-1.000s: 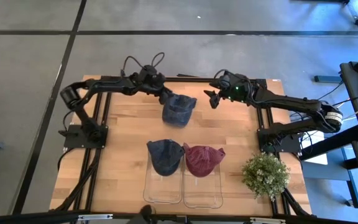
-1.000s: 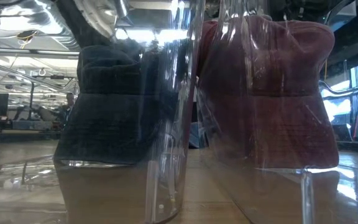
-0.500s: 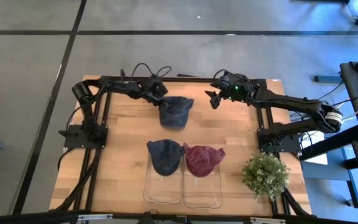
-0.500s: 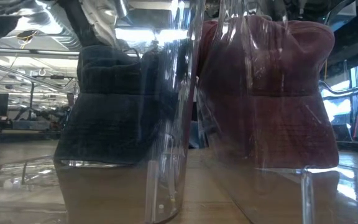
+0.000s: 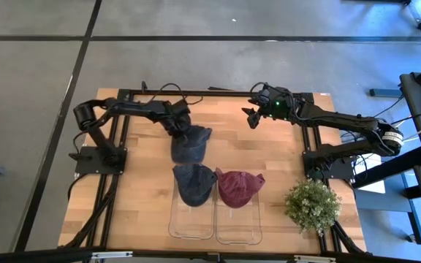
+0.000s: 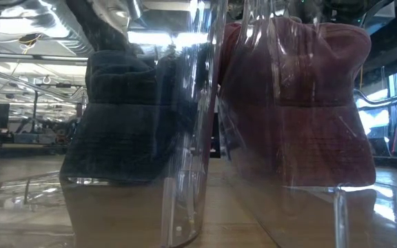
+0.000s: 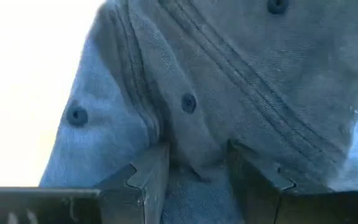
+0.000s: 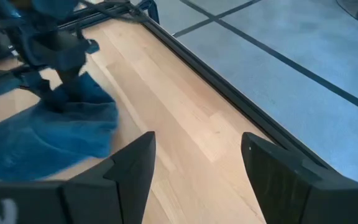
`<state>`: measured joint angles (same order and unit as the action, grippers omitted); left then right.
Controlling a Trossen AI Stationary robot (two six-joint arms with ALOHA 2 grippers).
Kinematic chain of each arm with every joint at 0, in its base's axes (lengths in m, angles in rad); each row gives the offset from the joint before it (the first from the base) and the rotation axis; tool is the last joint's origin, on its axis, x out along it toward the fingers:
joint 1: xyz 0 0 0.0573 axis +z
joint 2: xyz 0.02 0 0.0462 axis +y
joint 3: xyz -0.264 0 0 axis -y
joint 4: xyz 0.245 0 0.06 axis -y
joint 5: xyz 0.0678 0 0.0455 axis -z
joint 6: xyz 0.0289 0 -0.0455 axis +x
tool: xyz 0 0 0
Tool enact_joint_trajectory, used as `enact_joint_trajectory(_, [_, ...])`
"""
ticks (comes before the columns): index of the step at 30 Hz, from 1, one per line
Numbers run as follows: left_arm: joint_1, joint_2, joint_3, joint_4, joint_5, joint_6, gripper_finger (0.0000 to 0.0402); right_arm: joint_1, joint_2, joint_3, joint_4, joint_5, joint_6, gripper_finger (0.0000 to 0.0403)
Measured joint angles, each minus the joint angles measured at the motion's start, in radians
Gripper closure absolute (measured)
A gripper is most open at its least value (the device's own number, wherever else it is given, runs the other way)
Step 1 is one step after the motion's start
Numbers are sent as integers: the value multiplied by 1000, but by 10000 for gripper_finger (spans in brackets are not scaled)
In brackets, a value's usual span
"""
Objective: Pick & Place hat
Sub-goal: Put the black cap into the left transparent bin
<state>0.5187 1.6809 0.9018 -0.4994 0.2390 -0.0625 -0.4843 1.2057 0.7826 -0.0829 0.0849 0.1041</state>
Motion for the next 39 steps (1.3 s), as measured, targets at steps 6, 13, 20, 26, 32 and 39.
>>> enact_joint_trajectory(6, [-7, -120, 3, 84, -171, 37, 245, 0, 0, 0, 4, 0, -5, 166])
enact_joint_trajectory(13, [44, -130, 3, 241, -157, 82, 245, 0, 0, 0, 8, 0, -4, 166])
enact_joint_trajectory(20, [79, -53, 4, 375, -26, 153, 245, 0, 0, 0, 13, 0, -3, 166])
enact_joint_trajectory(26, [75, 38, 4, 396, -30, 165, 245, 0, 3, 0, 12, 1, -4, 166])
enact_joint_trajectory(32, [63, 108, 4, 417, -29, 206, 245, -4, 3, 0, 12, 1, -4, 166])
enact_joint_trajectory(39, [64, 152, 6, 421, -32, 208, 245, -21, 3, 0, 12, 1, -5, 166])
